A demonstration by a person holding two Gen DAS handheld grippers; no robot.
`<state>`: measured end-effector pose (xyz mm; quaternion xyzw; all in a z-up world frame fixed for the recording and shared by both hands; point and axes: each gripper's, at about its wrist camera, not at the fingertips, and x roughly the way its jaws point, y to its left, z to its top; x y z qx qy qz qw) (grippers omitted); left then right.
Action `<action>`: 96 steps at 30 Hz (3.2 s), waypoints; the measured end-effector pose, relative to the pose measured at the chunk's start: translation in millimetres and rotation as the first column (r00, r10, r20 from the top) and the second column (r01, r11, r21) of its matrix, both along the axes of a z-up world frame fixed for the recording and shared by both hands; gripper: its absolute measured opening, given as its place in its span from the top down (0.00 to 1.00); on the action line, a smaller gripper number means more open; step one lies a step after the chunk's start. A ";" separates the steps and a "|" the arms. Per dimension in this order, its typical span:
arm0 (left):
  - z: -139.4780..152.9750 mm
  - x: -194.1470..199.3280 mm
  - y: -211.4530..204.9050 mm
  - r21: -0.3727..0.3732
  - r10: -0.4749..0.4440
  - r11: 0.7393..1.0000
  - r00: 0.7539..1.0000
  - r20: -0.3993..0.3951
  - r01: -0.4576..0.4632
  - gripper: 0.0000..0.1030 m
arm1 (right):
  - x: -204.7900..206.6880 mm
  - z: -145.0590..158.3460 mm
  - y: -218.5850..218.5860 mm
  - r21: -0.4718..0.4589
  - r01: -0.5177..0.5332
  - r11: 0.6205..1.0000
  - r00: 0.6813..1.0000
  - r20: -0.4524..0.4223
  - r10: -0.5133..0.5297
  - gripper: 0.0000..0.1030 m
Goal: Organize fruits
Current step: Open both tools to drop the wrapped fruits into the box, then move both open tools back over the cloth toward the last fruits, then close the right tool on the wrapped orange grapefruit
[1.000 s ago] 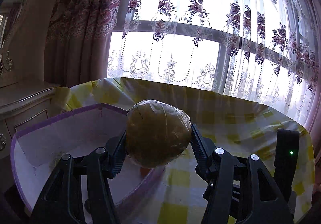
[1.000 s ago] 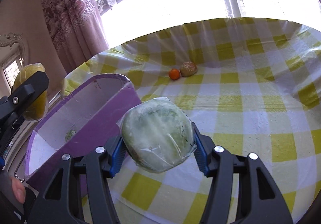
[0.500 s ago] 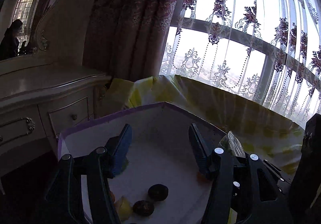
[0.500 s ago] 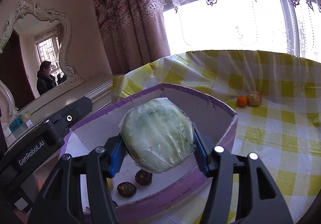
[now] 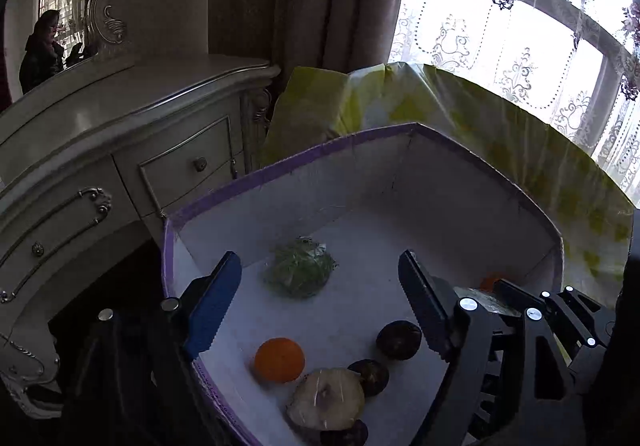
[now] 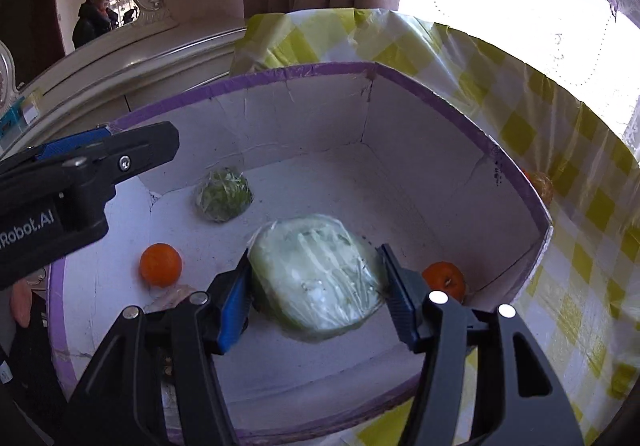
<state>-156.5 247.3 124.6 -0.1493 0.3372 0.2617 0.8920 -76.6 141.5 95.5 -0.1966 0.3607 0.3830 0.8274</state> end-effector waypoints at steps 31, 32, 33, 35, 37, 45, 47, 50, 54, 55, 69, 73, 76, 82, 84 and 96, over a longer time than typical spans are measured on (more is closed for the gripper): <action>32.6 8.2 -57.2 0.186 0.019 0.982 1.000 0.000 -0.019 0.14 | 8.4 33.7 -86.9 0.317 0.025 0.948 1.000 0.011 -0.029 0.04; 40.0 9.4 -71.2 0.216 -0.012 0.976 0.999 0.040 0.003 0.14 | 13.4 34.6 -99.8 0.352 0.046 0.935 0.999 0.008 -0.052 0.03; 46.6 11.0 -85.9 0.248 -0.045 0.968 0.996 0.076 0.025 0.14 | 19.2 34.4 -113.9 0.384 0.072 0.921 0.997 0.001 -0.078 0.03; 55.4 17.4 -114.7 0.305 -0.113 0.950 0.984 0.137 0.066 0.14 | 33.5 31.2 -142.7 0.437 0.138 0.889 0.990 -0.029 -0.139 0.03; 61.0 26.5 -144.5 0.348 -0.205 0.928 0.961 0.186 0.130 0.14 | 48.5 24.1 -172.9 0.475 0.218 0.853 0.975 -0.063 -0.214 0.03; 28.2 89.8 -268.5 0.407 -0.626 0.744 0.766 0.147 0.530 0.14 | 108.5 -28.8 -285.4 0.442 0.589 0.677 0.798 -0.184 -0.574 0.03; 6.9 114.5 -285.7 0.336 -0.676 0.716 0.728 0.115 0.612 0.14 | 120.1 -40.6 -315.3 0.438 0.663 0.607 0.733 -0.214 -0.646 0.03; -30.1 161.1 -297.6 0.200 -0.696 0.708 0.717 0.034 0.678 0.14 | 135.5 -56.3 -354.5 0.423 0.738 0.526 0.657 -0.270 -0.704 0.03; -72.4 209.4 -300.8 0.114 -0.701 0.701 0.710 -0.073 0.704 0.14 | 149.4 -71.7 -389.8 0.389 0.797 0.461 0.585 -0.309 -0.750 0.03; -82.1 219.6 -299.4 0.103 -0.695 0.705 0.712 -0.104 0.702 0.14 | 152.7 -74.1 -394.1 0.383 0.806 0.451 0.574 -0.318 -0.754 0.03; -113.5 234.9 -271.5 -0.113 -0.725 0.689 0.677 -0.124 0.716 0.11 | 264.6 -78.5 -273.0 0.132 0.542 0.830 0.839 -0.134 -0.527 0.03; -112.5 234.0 -272.8 -0.141 -0.760 0.649 0.644 -0.087 0.747 0.11 | 307.1 -82.3 -222.2 0.072 0.351 0.934 0.932 -0.124 -0.341 0.03; -112.2 233.3 -270.8 -0.152 -0.763 0.646 0.643 -0.075 0.748 0.11 | 333.8 -83.8 -186.3 0.037 0.244 0.969 0.965 -0.107 -0.239 0.03; -110.8 228.8 -264.8 -0.173 -0.757 0.648 0.652 -0.041 0.741 0.11 | 369.3 -88.9 -134.4 -0.038 0.152 0.988 0.984 -0.093 -0.155 0.04; -110.4 226.9 -264.8 -0.167 -0.755 0.651 0.653 -0.048 0.740 0.11 | 375.2 -87.7 -121.0 -0.055 0.135 0.989 0.988 -0.066 -0.138 0.04; -110.0 234.3 -268.1 -0.158 -0.751 0.657 0.658 -0.057 0.737 0.11 | 363.7 -78.1 -108.0 -0.086 0.120 0.989 0.992 -0.024 -0.123 0.37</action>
